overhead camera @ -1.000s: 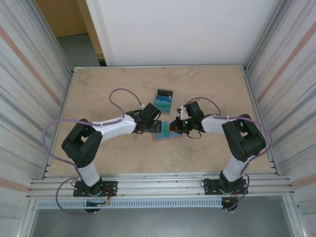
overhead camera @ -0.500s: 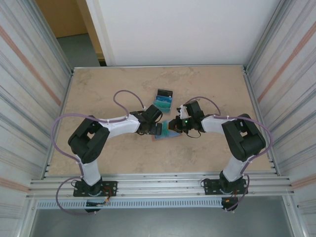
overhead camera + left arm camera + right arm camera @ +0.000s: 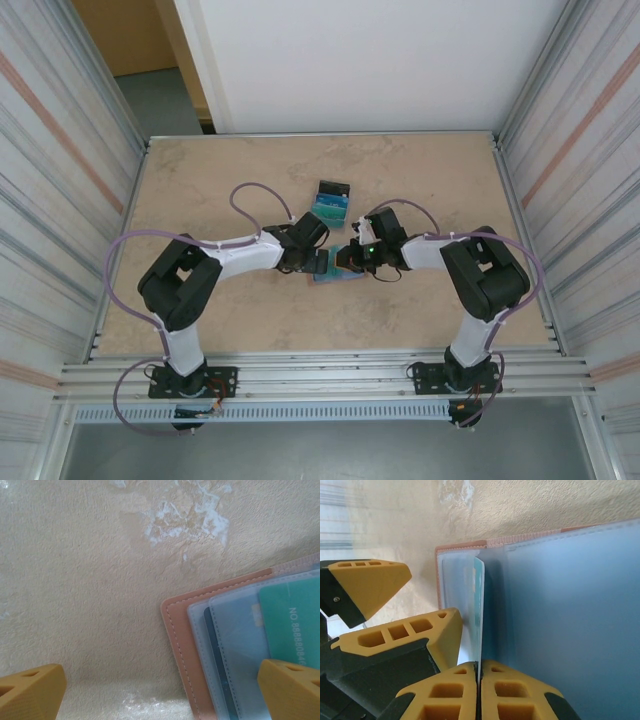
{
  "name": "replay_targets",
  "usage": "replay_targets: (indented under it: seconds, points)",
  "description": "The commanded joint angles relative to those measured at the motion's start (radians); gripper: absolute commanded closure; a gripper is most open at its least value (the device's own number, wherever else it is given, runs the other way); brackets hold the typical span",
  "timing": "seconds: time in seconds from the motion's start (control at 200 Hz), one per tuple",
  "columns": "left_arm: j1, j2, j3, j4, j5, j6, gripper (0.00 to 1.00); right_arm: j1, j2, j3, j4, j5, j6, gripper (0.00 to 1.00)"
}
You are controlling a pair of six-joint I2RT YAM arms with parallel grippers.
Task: Take the credit cards out of the card holder
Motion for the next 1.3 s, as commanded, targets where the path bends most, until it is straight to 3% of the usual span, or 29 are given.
replay_targets:
  seconds: [0.0, 0.381, 0.661, 1.037, 1.293]
  points:
    - [0.003, 0.007, -0.02, -0.039, -0.022, 0.009, 0.01, 0.004, -0.059, 0.011, -0.078, 0.074, -0.033, 0.93]
    - [0.042, -0.028, -0.025, -0.045, -0.062, 0.06, 0.01, 0.023, -0.186, 0.053, -0.331, 0.272, -0.162, 0.94]
    - [0.028, -0.121, -0.02, -0.059, -0.044, 0.086, 0.01, 0.06, -0.231, 0.225, -0.515, 0.435, -0.416, 0.94]
    - [0.022, -0.348, -0.114, -0.042, -0.021, 0.021, 0.01, 0.066, -0.081, 0.524, -0.596, 0.518, -0.886, 0.99]
    - [0.057, -0.474, -0.215, -0.053, -0.075, -0.061, 0.01, 0.052, 0.096, 0.703, -0.627, 0.547, -1.066, 1.0]
